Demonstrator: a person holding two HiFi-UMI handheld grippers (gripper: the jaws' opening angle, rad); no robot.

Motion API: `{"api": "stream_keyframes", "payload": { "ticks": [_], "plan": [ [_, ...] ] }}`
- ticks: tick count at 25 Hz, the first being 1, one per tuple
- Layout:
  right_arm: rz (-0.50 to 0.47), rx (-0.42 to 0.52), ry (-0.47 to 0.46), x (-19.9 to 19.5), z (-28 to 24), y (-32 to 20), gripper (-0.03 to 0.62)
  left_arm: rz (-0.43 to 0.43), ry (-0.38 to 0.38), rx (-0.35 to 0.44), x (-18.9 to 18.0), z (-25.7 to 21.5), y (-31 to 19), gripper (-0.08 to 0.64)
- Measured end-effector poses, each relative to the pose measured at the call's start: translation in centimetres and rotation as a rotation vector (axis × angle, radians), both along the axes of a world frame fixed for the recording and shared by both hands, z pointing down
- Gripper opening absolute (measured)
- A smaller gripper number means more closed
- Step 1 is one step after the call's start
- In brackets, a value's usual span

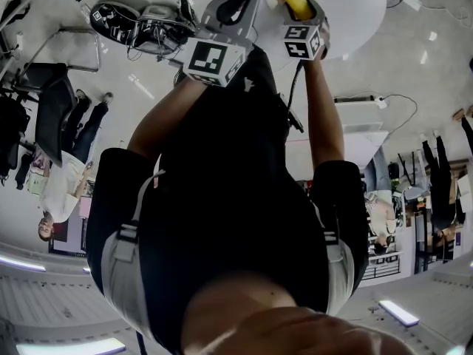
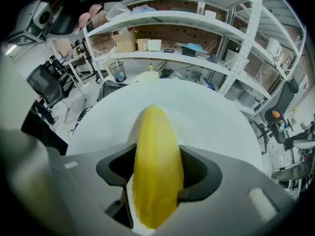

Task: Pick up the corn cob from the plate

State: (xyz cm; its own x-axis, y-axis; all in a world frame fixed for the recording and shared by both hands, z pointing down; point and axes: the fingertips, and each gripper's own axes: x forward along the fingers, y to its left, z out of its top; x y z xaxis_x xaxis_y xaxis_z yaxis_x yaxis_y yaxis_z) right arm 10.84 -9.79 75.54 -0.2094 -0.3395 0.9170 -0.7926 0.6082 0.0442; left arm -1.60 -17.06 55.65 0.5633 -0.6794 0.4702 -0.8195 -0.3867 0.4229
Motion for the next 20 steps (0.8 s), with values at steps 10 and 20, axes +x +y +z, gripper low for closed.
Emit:
{"api": "stream_keyframes", "payload": {
  "ticks": [10,20],
  "plan": [
    [0.024,-0.004,-0.022,0.0,-0.1,0.3,0.262,0.004,0.001,0.003,0.3,0.0,0.4,0.006],
    [0.03,0.015,-0.036,-0.1,-0.7,0.6,0.262,0.006,0.0,0.015,0.5,-0.4,1.1,0.006]
  ]
}}
